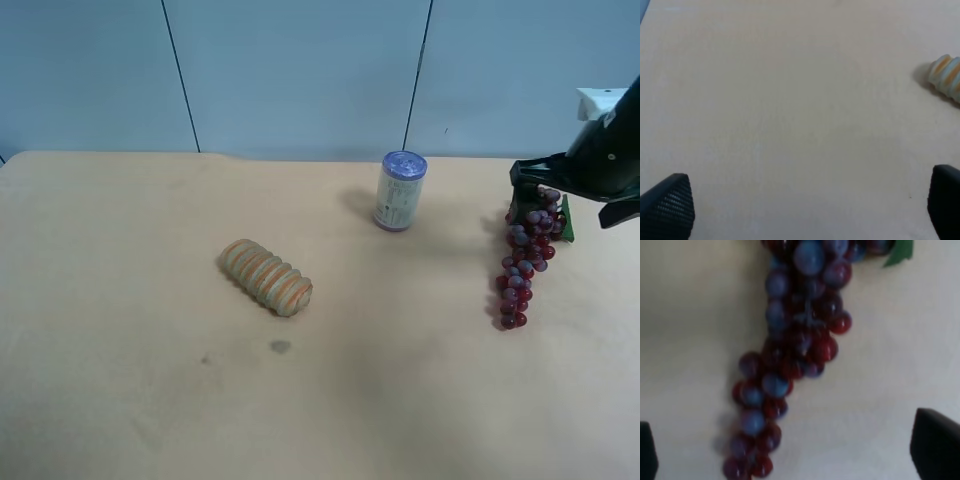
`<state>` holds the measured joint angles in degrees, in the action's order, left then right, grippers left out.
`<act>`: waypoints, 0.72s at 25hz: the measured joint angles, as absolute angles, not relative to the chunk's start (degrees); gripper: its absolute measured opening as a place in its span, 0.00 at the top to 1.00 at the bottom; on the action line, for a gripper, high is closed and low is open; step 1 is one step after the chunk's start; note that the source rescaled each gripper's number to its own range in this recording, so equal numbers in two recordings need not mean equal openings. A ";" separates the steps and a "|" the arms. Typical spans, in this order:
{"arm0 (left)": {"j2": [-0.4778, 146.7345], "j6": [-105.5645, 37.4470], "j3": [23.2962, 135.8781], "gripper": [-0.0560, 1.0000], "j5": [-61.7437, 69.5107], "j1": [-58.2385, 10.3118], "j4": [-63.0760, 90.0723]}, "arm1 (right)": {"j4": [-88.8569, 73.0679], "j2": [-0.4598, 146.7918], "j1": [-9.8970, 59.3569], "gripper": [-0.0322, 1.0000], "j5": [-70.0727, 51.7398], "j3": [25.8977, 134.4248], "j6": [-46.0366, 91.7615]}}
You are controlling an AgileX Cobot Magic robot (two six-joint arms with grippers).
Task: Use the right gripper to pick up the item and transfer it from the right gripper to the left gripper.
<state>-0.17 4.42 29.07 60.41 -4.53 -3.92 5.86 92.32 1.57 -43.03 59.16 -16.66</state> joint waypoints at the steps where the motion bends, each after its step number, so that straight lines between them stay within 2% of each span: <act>1: -0.17 4.42 29.07 0.00 60.41 -4.53 -3.92 | 5.86 94.24 1.03 0.00 -42.96 60.41 -17.17; 10: -0.17 4.42 29.07 0.00 60.41 -4.53 -3.96 | 5.36 104.26 -5.76 0.00 -40.52 65.21 -19.20; 18: -0.17 4.42 29.07 0.00 60.41 -4.53 -3.96 | 4.88 107.92 -6.44 0.00 -32.52 66.21 -19.27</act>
<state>-0.17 4.42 29.07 60.41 -4.53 -3.96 4.88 107.92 -6.44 -32.52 66.21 -19.27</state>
